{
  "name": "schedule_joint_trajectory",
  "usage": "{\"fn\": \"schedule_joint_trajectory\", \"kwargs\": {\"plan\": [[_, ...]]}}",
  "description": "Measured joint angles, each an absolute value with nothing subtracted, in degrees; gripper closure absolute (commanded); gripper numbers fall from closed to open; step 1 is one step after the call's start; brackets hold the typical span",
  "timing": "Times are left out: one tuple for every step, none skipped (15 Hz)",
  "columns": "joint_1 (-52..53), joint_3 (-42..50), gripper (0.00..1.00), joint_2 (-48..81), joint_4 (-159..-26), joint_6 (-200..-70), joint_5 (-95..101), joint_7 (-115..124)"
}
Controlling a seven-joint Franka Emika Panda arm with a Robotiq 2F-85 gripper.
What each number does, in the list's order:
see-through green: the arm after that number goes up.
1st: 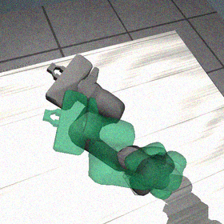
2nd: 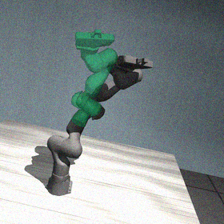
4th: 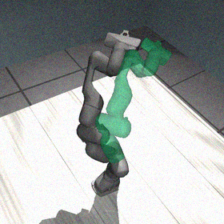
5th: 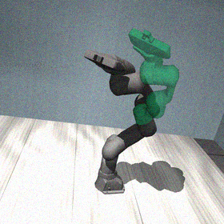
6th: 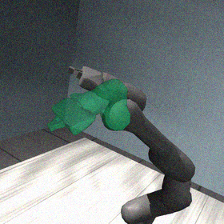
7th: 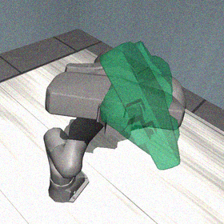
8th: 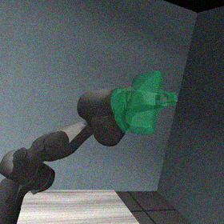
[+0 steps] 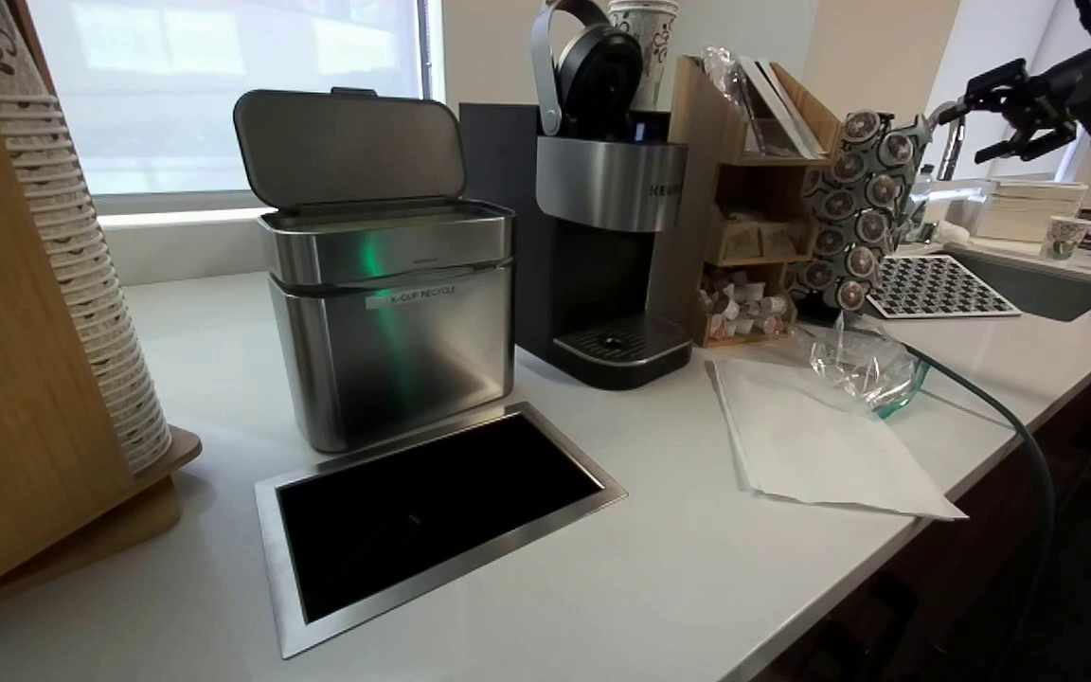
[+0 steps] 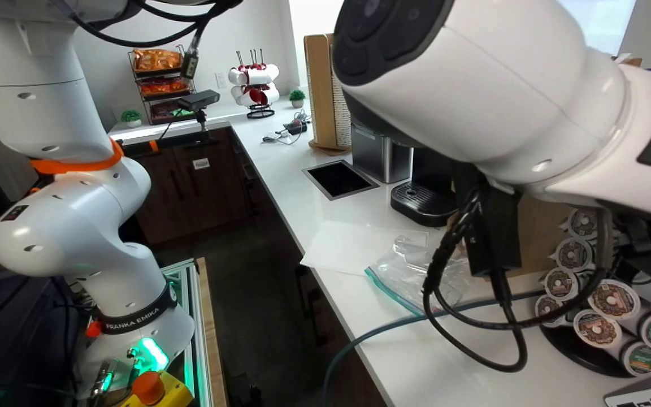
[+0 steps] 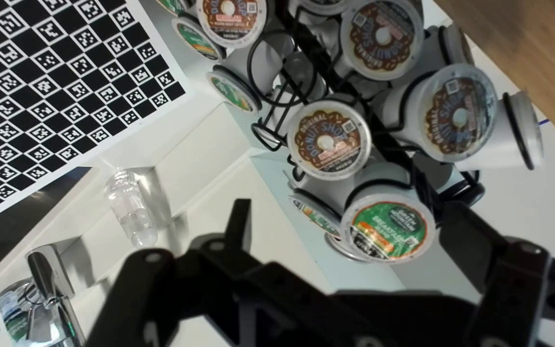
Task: Place the coffee pod from the counter on the stand.
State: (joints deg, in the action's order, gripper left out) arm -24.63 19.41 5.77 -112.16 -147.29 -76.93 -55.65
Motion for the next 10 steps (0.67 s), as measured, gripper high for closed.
{"fn": "schedule_joint_trajectory", "kwargs": {"plan": [[-24.6,19.6,0.0,4.9,-113.1,-147.3,-76.5,-55.9],[-24.6,19.8,0.0,4.2,-114.0,-147.3,-75.9,-56.0],[-24.6,20.0,0.0,3.4,-114.9,-147.4,-75.1,-56.0],[-24.6,20.2,0.0,2.6,-115.8,-147.5,-74.2,-56.0],[-24.6,20.4,0.0,1.8,-116.6,-147.9,-73.5,-56.0],[-24.6,20.5,0.0,1.1,-117.5,-148.4,-72.6,-56.0],[-24.6,20.6,0.0,0.5,-118.2,-148.8,-71.8,-56.0],[-24.6,20.7,0.0,-0.2,-119.0,-149.4,-71.0,-56.0],[-24.6,20.7,0.0,-0.8,-119.7,-149.9,-70.2,-56.0],[-24.6,20.7,0.0,-1.4,-120.3,-150.4,-69.7,-56.0]]}}
